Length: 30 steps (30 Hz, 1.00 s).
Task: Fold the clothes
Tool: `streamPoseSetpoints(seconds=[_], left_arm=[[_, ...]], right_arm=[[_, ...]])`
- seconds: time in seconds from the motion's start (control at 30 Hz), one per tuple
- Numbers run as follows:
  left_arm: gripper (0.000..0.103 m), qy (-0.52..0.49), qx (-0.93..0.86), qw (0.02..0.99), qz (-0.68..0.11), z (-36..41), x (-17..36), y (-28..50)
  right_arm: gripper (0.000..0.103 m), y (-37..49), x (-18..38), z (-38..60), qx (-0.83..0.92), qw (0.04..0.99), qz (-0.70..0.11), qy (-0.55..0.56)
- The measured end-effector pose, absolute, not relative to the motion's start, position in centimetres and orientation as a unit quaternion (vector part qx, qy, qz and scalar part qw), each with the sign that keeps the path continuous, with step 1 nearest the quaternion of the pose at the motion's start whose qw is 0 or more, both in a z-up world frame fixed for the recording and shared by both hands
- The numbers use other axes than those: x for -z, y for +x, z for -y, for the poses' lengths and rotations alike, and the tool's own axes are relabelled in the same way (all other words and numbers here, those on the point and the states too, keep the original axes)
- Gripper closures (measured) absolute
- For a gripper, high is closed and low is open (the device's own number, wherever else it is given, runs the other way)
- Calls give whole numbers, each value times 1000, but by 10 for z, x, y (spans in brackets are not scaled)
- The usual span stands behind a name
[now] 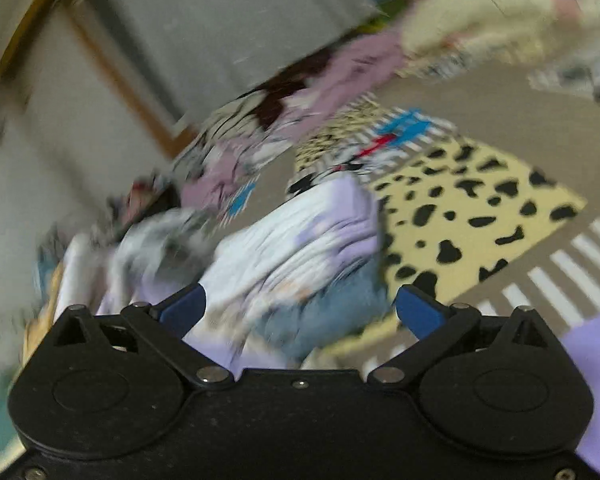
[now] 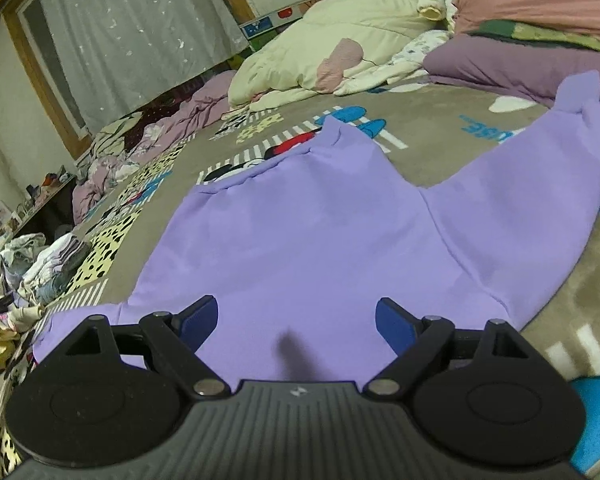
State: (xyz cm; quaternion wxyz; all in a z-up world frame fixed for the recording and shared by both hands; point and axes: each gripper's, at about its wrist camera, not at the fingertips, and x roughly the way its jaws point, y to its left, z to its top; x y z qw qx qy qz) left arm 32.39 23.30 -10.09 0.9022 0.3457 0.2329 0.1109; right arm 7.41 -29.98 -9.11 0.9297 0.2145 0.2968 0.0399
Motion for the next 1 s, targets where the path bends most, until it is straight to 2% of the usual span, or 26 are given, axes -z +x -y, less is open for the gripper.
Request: streamPoseSetpoints(seconds=[0.07,0.13,0.2,0.27,0.3,0.4,0.43,0.47,0.57,0.73,0.8,0.87,0.93,1.0], left_arm=[[0,411,-106,873,-240,-215,122,358],[0,456,-110,837,-282,-219,148,398],[20,439,-102,840,-301,-236,150,423],[23,450,-137,838,-277,-250,136,446],[24,425,-181,851,-248,-259,118,458],[34,220,-293,905,-215,-300,63,493],[27,223,-260,911,-231,-294,69,504],[2,228,-226,914,-246,-287,75,514],[2,345,-110,883,-299,-242,113,498],[2,296,-82,907,-288,-250,115,367],[9,276,-70,916,-284,-253,116,314],[38,261,-67,920,-285,-272,115,283],[42,251,-71,920,-291,-302,114,271],[45,273,-100,902,-319,-334,118,293]], right_arm=[[17,74,92,300,-36,931,-300,207],[17,74,94,302,-29,930,-305,203],[17,74,98,306,-19,928,-312,203],[17,74,101,310,-10,926,-319,203],[17,73,103,312,-6,925,-321,203],[17,75,106,315,-4,923,-329,202],[17,76,106,314,-4,922,-329,202],[17,77,107,314,-4,922,-330,201],[17,80,107,313,-5,922,-331,201],[17,84,104,305,-28,922,-323,210],[17,80,100,301,-34,923,-321,210],[17,76,96,298,-39,924,-318,209],[17,73,92,294,-45,925,-315,209],[17,69,88,291,-51,925,-313,209]])
